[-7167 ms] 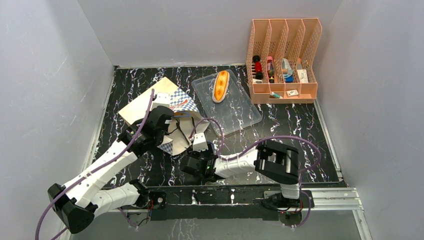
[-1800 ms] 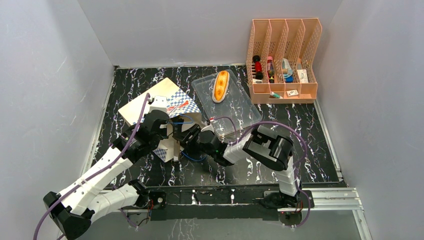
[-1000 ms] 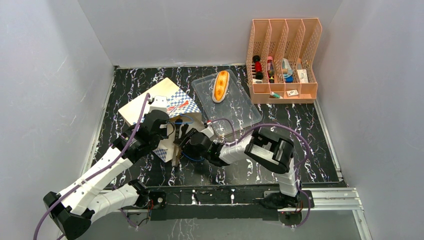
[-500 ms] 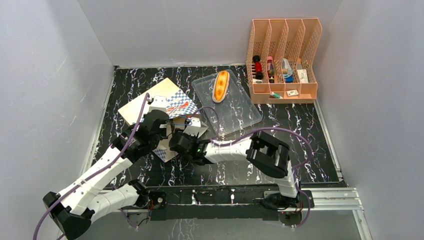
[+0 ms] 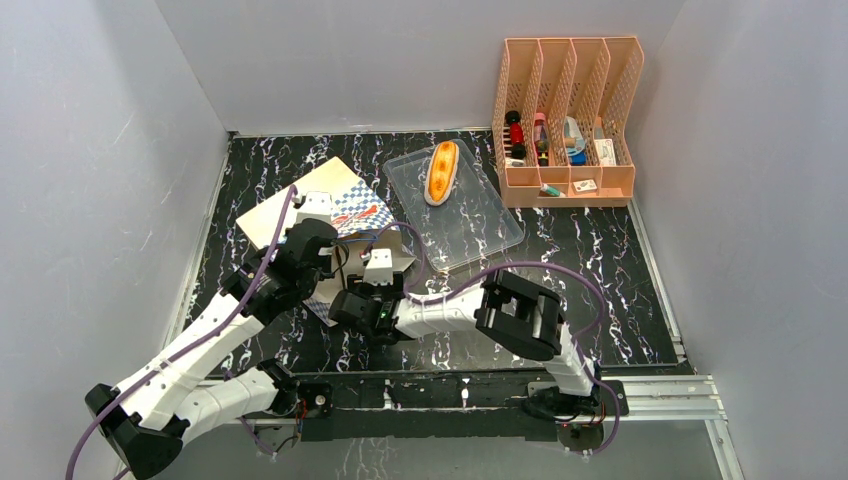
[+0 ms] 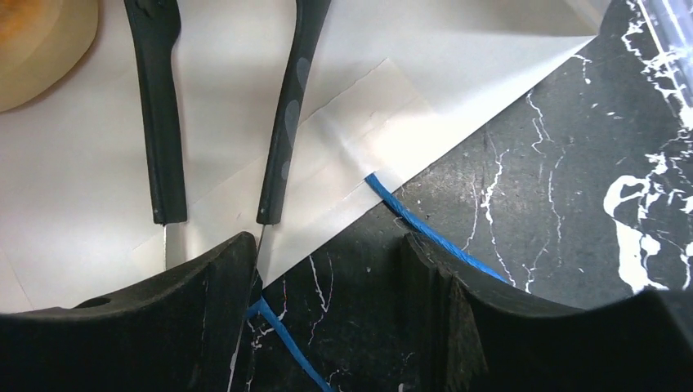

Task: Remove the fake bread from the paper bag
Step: Place the clamp on the paper bag.

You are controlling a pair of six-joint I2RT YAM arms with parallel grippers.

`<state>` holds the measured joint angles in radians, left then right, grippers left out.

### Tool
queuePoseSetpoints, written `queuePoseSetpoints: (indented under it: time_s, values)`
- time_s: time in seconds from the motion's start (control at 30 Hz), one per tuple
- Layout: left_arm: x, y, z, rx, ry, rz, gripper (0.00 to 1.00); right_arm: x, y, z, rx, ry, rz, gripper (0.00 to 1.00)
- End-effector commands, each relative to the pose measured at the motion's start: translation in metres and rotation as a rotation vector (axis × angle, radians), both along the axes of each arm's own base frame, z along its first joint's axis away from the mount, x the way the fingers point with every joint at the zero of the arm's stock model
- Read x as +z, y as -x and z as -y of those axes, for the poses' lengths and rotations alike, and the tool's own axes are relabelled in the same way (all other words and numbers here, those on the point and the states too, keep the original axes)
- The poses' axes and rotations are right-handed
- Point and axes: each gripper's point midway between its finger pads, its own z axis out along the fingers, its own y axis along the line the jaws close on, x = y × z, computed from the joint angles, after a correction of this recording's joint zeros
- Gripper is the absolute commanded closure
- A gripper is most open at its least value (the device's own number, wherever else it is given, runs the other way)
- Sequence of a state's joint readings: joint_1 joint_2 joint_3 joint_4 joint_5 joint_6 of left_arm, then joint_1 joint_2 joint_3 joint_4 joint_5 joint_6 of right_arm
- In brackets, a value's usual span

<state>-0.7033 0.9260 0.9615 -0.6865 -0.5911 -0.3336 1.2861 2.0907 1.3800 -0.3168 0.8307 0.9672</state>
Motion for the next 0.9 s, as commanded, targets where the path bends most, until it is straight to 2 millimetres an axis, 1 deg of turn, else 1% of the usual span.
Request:
queuePoseSetpoints:
  time_s: [0.0, 0.23, 0.4, 0.5, 0.77, 0.87]
  values:
    - [0.02, 0.0, -0.003, 0.014, 0.033, 0.042, 0.84, 0.022, 0.003, -0.002, -0.018, 0.03, 0.116, 0.36]
    - [0.022, 0.001, -0.004, 0.015, 0.032, 0.048, 0.83, 0.041, 0.017, -0.005, -0.033, 0.04, 0.189, 0.34]
    - [0.024, 0.001, -0.004, 0.014, 0.035, 0.055, 0.83, 0.057, 0.025, -0.01, -0.02, -0.009, 0.219, 0.33]
    - [0.025, 0.0, -0.004, 0.013, 0.036, 0.058, 0.83, 0.065, 0.028, -0.017, 0.008, -0.047, 0.228, 0.31]
    - [0.029, 0.001, -0.004, 0.01, 0.037, 0.061, 0.83, 0.061, 0.03, -0.031, 0.048, -0.058, 0.227, 0.21]
    - [0.029, 0.002, -0.005, 0.01, 0.037, 0.061, 0.83, 0.06, 0.028, -0.036, 0.066, -0.046, 0.239, 0.21]
